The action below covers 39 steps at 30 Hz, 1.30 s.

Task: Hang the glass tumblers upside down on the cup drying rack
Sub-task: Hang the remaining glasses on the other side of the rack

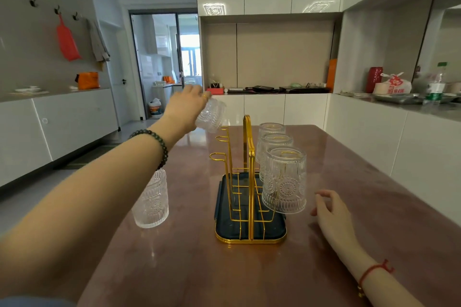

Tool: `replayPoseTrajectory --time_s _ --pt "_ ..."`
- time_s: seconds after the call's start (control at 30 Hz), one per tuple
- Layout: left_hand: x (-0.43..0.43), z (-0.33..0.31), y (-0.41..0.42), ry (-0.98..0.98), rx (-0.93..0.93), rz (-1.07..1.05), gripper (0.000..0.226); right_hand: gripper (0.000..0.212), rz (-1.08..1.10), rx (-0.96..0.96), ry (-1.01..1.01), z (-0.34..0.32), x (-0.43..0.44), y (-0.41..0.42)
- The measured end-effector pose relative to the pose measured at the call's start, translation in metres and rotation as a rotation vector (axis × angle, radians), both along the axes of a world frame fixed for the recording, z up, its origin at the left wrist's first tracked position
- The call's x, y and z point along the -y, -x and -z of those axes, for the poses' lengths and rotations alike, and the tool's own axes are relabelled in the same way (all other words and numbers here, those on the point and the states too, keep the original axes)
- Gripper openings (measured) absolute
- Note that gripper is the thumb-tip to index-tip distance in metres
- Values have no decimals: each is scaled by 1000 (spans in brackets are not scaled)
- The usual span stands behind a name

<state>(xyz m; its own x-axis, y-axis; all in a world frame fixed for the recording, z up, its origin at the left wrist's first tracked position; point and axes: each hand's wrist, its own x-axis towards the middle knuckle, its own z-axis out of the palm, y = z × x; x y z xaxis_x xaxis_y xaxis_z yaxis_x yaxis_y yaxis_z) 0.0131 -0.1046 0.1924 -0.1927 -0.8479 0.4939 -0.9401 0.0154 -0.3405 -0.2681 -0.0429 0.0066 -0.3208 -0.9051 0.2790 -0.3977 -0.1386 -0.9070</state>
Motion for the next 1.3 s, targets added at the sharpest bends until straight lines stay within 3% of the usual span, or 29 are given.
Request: replayPoseTrajectory --time_s 0.1,0.2,0.7,0.97,1.1,1.3 --pt "10 6 14 -15 330 -4 79 23 -1 -5 7 0 0 0" --pt "19 13 29 -65 494 -22 79 23 -3 -12 10 1 1 0" --pt "45 32 33 -278 592 133 63 13 -34 -23 12 1 6 1" --pt "44 42 30 -323 566 261 46 12 -35 -21 13 4 9 2" --pt "44 39 27 -306 494 260 74 12 -38 -35 20 4 9 2" --pt "40 35 18 -279 170 170 104 13 -31 -41 14 5 10 3"
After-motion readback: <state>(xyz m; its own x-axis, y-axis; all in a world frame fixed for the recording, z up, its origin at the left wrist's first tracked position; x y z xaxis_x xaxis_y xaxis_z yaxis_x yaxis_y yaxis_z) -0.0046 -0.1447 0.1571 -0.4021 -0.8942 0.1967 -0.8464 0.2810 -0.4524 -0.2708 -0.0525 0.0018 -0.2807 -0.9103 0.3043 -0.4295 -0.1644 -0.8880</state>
